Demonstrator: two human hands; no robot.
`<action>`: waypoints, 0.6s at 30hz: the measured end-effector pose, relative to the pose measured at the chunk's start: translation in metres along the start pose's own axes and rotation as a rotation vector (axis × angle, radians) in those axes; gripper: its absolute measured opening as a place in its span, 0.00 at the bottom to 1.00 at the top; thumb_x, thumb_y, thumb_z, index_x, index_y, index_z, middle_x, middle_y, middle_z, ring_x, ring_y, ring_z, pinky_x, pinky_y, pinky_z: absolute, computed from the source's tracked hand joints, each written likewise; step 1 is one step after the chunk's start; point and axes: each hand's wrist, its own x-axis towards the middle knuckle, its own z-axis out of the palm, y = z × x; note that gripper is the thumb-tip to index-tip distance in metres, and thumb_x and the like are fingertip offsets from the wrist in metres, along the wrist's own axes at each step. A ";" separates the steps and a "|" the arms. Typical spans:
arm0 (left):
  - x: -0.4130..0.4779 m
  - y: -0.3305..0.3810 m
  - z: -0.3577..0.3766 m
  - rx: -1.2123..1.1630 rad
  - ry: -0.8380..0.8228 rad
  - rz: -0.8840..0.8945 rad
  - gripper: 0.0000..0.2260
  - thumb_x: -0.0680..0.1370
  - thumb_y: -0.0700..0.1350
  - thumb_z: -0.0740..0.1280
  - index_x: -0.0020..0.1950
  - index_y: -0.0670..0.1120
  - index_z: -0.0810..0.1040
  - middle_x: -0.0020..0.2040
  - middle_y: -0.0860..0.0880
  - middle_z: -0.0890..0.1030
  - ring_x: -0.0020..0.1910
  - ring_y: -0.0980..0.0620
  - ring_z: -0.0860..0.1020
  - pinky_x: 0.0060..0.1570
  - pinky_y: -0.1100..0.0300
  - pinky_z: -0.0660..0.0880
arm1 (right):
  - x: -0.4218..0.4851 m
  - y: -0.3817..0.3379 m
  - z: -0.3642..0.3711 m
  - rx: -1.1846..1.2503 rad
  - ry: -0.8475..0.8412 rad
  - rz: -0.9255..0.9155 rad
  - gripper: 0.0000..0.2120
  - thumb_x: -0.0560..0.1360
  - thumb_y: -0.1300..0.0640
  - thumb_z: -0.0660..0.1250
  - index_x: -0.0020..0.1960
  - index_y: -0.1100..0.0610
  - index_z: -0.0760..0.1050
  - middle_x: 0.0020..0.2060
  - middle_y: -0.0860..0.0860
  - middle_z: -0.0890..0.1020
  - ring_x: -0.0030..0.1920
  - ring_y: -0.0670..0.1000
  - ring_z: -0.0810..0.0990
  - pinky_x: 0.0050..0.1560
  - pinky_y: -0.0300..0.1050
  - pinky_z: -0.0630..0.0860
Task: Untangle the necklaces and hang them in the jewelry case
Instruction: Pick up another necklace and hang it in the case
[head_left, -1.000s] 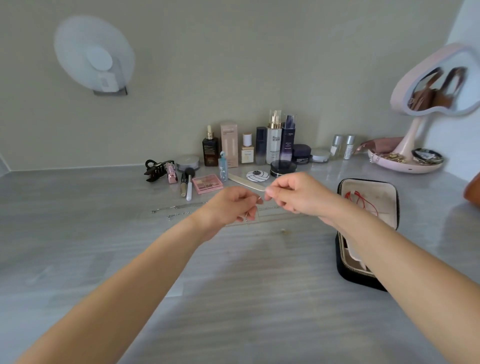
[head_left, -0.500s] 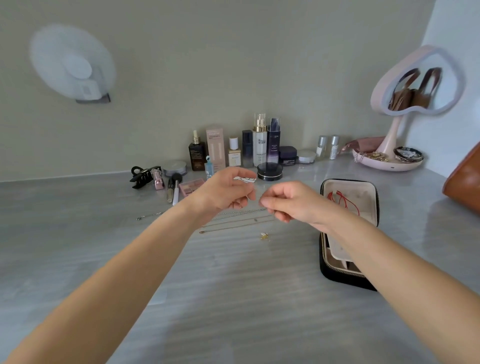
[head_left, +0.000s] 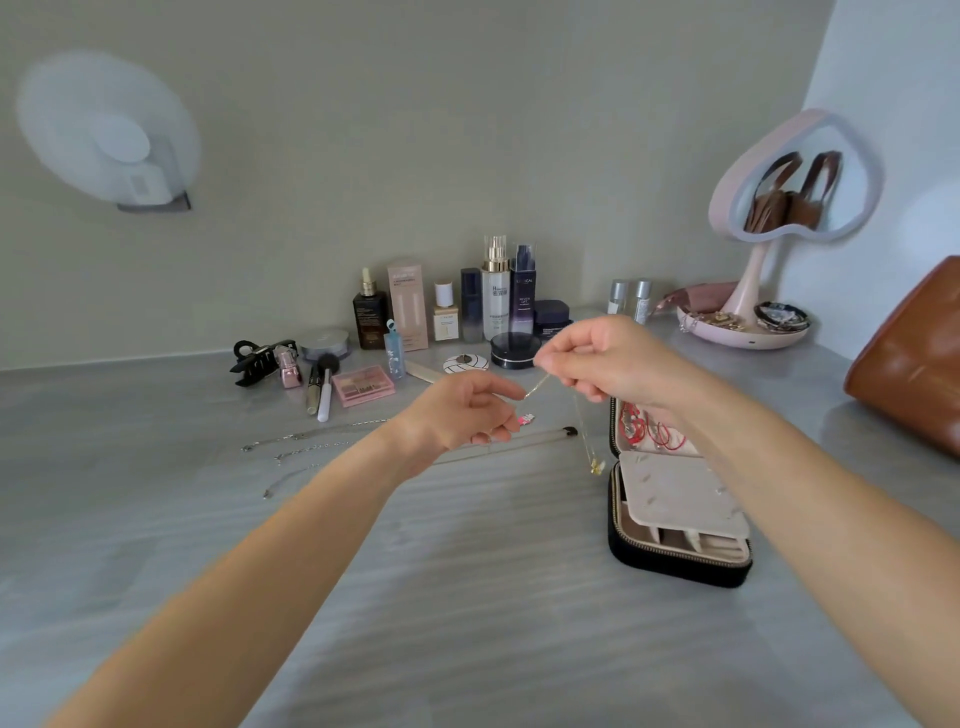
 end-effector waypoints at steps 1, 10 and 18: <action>0.002 0.001 0.004 -0.003 -0.006 -0.001 0.09 0.77 0.36 0.61 0.49 0.49 0.76 0.36 0.52 0.81 0.33 0.60 0.79 0.38 0.64 0.72 | 0.000 0.000 -0.002 0.013 0.005 -0.001 0.03 0.74 0.60 0.66 0.43 0.56 0.78 0.26 0.47 0.75 0.22 0.42 0.67 0.24 0.32 0.65; 0.023 0.017 0.051 -0.142 -0.057 0.009 0.10 0.79 0.44 0.59 0.57 0.52 0.77 0.55 0.56 0.80 0.57 0.58 0.75 0.59 0.57 0.67 | -0.003 0.003 -0.025 0.060 0.088 0.017 0.05 0.74 0.62 0.64 0.47 0.59 0.79 0.28 0.48 0.76 0.24 0.42 0.70 0.24 0.33 0.65; 0.043 0.034 0.083 -0.195 -0.108 0.018 0.11 0.80 0.49 0.57 0.46 0.51 0.79 0.37 0.54 0.79 0.42 0.56 0.76 0.50 0.55 0.65 | -0.016 0.033 -0.065 0.156 0.235 0.078 0.05 0.74 0.64 0.65 0.44 0.57 0.78 0.30 0.51 0.79 0.25 0.43 0.72 0.24 0.34 0.66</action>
